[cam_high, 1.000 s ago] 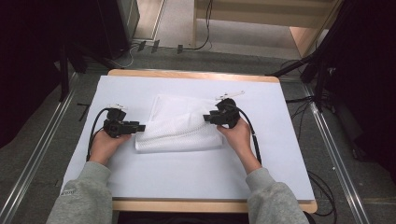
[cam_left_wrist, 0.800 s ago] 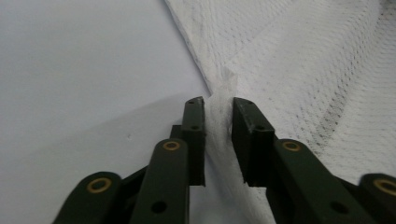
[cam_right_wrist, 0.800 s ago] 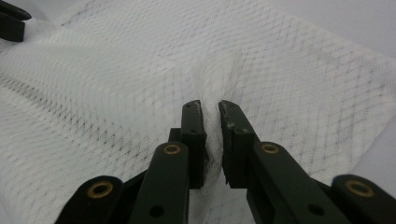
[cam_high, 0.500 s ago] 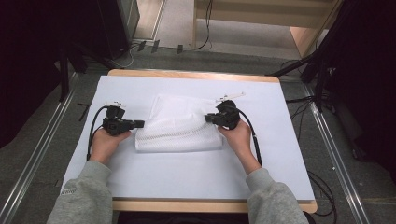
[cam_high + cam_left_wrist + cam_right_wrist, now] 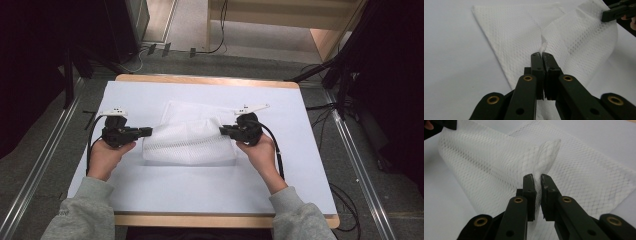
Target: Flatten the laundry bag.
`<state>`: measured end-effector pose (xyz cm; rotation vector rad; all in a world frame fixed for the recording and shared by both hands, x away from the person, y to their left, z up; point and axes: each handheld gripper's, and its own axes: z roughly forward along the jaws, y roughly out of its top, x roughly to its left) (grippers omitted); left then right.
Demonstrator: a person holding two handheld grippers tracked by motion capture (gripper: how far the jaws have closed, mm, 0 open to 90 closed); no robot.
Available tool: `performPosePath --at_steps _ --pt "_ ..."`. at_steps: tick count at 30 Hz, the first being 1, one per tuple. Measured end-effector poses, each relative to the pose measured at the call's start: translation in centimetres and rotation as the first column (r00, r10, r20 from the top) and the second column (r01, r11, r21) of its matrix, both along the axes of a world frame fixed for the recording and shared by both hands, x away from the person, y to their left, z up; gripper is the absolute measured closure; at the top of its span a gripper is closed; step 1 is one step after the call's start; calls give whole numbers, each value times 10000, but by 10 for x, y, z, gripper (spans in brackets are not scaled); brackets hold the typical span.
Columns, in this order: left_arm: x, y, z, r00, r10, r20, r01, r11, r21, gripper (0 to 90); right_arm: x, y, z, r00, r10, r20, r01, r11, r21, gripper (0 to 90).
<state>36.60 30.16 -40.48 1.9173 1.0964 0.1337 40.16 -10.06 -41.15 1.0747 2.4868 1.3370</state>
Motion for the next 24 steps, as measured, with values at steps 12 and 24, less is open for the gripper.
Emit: performPosePath --at_steps 12,24 --pt "-29 0 -3 9986 -472 -232 477 9986 219 894 -47 -12 -5 9976 661 185 -656 9975 -258 851" --pt "-50 -2 -12 9931 -954 -679 987 9941 457 891 -82 -15 -22 9939 1094 -143 -1099 9928 -473 842"
